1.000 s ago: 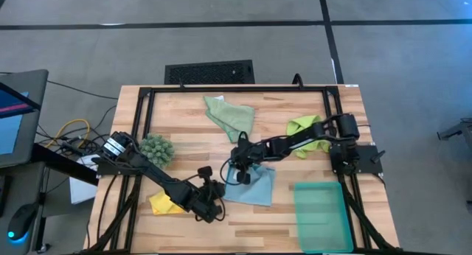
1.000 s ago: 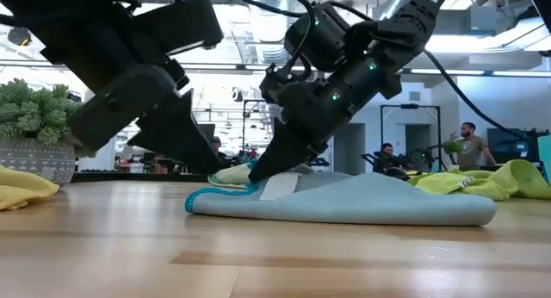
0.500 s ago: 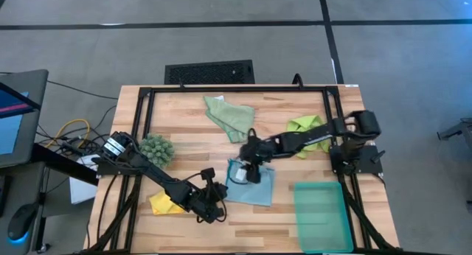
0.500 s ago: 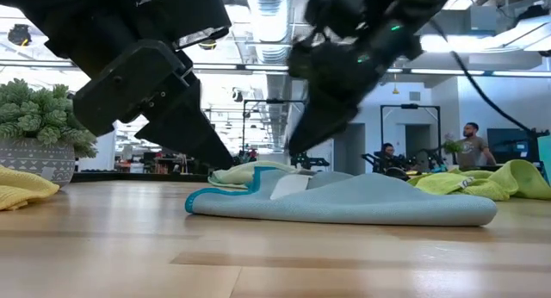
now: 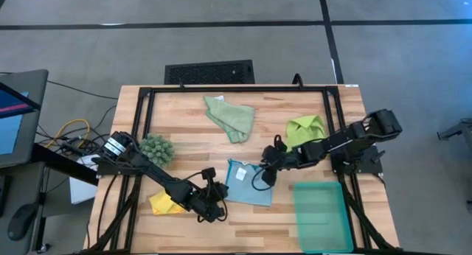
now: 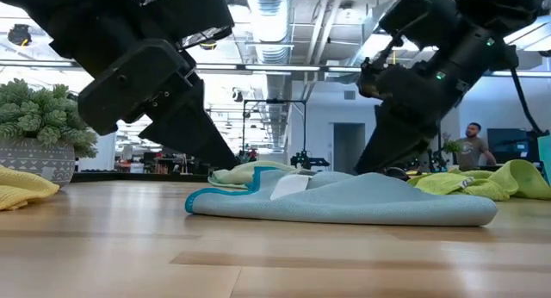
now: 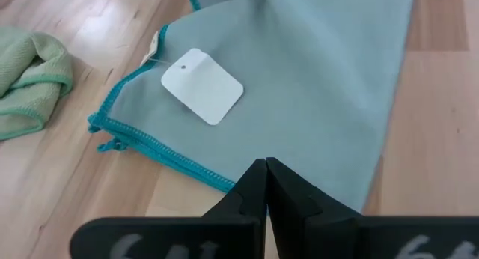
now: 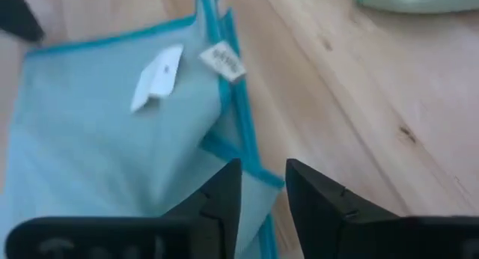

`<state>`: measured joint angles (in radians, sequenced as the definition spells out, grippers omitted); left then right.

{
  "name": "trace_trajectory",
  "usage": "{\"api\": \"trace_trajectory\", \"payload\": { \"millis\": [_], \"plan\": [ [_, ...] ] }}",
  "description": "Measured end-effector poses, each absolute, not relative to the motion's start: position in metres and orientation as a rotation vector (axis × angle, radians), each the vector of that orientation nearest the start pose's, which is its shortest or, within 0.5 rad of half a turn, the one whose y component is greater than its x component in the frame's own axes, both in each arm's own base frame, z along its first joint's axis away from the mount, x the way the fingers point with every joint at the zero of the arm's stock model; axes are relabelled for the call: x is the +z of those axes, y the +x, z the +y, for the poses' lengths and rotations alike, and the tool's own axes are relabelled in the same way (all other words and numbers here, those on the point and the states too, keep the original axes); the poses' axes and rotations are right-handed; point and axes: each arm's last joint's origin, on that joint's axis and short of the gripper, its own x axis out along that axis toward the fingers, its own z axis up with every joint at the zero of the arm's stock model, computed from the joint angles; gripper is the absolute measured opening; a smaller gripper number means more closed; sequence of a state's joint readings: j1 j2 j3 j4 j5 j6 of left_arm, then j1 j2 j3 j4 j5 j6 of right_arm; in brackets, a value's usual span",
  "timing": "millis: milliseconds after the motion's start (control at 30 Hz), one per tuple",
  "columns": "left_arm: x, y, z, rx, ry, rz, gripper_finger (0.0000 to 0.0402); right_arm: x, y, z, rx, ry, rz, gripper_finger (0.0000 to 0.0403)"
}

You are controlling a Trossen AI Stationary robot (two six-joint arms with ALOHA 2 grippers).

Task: Fold microfiber towels
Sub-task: Fold the blue microfiber cloth

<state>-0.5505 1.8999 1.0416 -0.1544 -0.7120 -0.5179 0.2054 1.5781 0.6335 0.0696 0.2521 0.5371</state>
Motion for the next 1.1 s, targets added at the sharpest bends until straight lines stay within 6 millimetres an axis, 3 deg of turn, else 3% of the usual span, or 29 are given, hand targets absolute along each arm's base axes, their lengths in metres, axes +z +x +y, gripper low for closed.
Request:
{"api": "trace_trajectory", "payload": {
  "millis": [267, 467, 667, 1100],
  "plan": [
    [0.131, 0.315, -0.17, 0.35, 0.116, 0.748, 0.0, 0.108, 0.276, 0.042, -0.284, 0.336, 0.883, 0.0108],
    [0.13, 0.315, -0.17, 0.35, 0.119, 0.752, 0.0, 0.108, 0.28, 0.045, -0.241, 0.312, 0.881, 0.0075],
    [0.13, 0.315, -0.17, 0.35, 0.119, 0.753, 0.0, 0.123, 0.276, 0.052, -0.183, 0.274, 0.865, 0.0009],
    [0.13, 0.315, -0.17, 0.351, 0.119, 0.753, 0.0, 0.157, 0.244, 0.075, -0.267, 0.204, 0.844, 0.0011]
  ]
}}
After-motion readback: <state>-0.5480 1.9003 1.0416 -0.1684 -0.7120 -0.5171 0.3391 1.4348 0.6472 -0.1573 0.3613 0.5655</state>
